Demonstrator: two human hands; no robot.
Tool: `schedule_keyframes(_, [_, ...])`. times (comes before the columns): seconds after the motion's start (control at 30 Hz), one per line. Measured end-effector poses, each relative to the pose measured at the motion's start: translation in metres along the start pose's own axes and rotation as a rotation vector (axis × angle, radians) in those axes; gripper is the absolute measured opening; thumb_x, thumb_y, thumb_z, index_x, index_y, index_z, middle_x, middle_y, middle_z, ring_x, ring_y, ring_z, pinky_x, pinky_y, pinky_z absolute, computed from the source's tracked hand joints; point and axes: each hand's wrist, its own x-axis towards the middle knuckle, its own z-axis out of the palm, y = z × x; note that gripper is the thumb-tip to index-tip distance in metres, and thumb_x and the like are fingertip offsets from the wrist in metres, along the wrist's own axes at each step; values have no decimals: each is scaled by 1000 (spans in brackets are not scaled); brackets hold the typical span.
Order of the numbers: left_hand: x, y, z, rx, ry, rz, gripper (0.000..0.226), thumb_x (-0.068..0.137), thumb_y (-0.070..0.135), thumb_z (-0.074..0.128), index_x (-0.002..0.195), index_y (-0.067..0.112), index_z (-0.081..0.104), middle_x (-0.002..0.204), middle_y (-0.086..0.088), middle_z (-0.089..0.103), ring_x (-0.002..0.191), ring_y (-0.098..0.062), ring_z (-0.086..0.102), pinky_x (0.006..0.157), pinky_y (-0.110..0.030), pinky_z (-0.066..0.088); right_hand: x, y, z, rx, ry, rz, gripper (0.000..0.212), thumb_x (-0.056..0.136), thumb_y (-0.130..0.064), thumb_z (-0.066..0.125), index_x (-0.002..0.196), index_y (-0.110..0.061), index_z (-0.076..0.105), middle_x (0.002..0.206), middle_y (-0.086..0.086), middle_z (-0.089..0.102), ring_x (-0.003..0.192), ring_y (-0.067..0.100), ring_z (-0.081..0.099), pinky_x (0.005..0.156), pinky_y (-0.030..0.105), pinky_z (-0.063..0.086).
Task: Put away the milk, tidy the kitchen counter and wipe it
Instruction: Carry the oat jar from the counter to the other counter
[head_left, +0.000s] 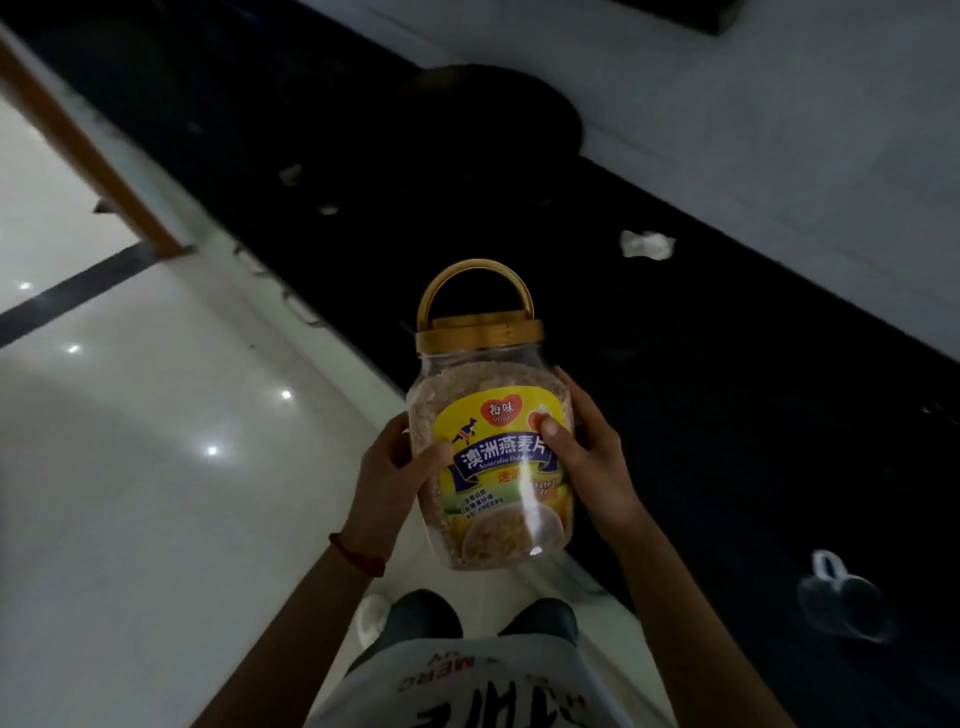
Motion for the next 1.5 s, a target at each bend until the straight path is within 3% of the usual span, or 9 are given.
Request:
schedule_keyframes(0.1, [-5, 0, -72, -41, 92, -24, 72, 52, 45, 68, 114, 13, 53, 103, -8, 67, 88, -22, 68, 69, -30, 60, 16, 22, 70, -53, -57, 63, 70, 68, -31, 66, 133, -24, 42, 109, 0, 66, 93, 16, 70, 68, 26, 58])
schedule_keyframes(0.17, [-6, -3, -121, -63, 167, -43, 73, 51, 36, 77, 116, 12, 51, 105, -10, 66, 86, -21, 68, 68, -29, 60, 28, 39, 120, -96, -80, 88, 71, 66, -36, 67, 132, -24, 44, 107, -4, 67, 91, 12, 70, 66, 23, 57])
schedule_keyframes(0.33, [-9, -2, -229, -123, 366, -56, 58, 64, 39, 67, 113, 13, 51, 98, -11, 67, 71, -13, 71, 58, -24, 59, 55, 74, 236, -195, -200, 112, 41, 68, -42, 66, 107, -32, 60, 95, -9, 74, 87, 11, 70, 63, 21, 56])
schedule_keyframes(0.53, [-4, -1, -321, -182, 560, -60, 61, 67, 40, 66, 117, 9, 50, 91, -5, 68, 68, -10, 71, 53, -20, 56, 95, 91, 339, -289, -364, 161, 52, 64, -47, 64, 112, -30, 56, 107, 1, 67, 92, 15, 68, 70, 29, 59])
schedule_keyframes(0.9, [112, 40, -457, -225, 786, -8, 63, 71, 39, 69, 120, 5, 47, 112, -22, 63, 88, -29, 67, 68, -32, 60, 266, 105, 499, -371, -604, 129, 39, 86, -18, 59, 123, -13, 50, 109, 8, 64, 92, 18, 65, 66, 23, 60])
schedule_keyframes(1.07, [169, 88, -521, -229, 834, 23, 104, 39, 73, 68, 118, 10, 47, 104, -10, 66, 87, -23, 69, 67, -28, 61, 346, 82, 576, -360, -680, 123, 41, 84, -20, 59, 123, -13, 50, 108, 8, 64, 93, 19, 65, 66, 22, 59])
schedule_keyframes(1.23, [216, 108, -581, -213, 869, 31, 45, 82, 30, 61, 117, 6, 47, 111, -19, 64, 85, -21, 67, 63, -21, 59, 397, 76, 638, -348, -717, 130, 56, 70, -38, 62, 120, -16, 52, 104, 3, 65, 92, 16, 65, 63, 21, 58])
schedule_keyframes(1.33, [248, 112, -626, -228, 846, 21, 58, 68, 42, 70, 113, 11, 49, 99, -8, 67, 86, -24, 68, 58, -19, 57, 431, 84, 677, -353, -703, 142, 55, 73, -37, 70, 120, -13, 52, 100, 3, 66, 86, 13, 67, 60, 19, 56])
schedule_keyframes(1.5, [307, 127, -713, -238, 784, 5, 85, 54, 61, 70, 118, 9, 48, 100, -6, 67, 76, -10, 71, 58, -19, 56, 489, 104, 752, -314, -646, 189, 53, 73, -38, 61, 120, -15, 53, 105, 7, 68, 91, 20, 69, 67, 29, 59])
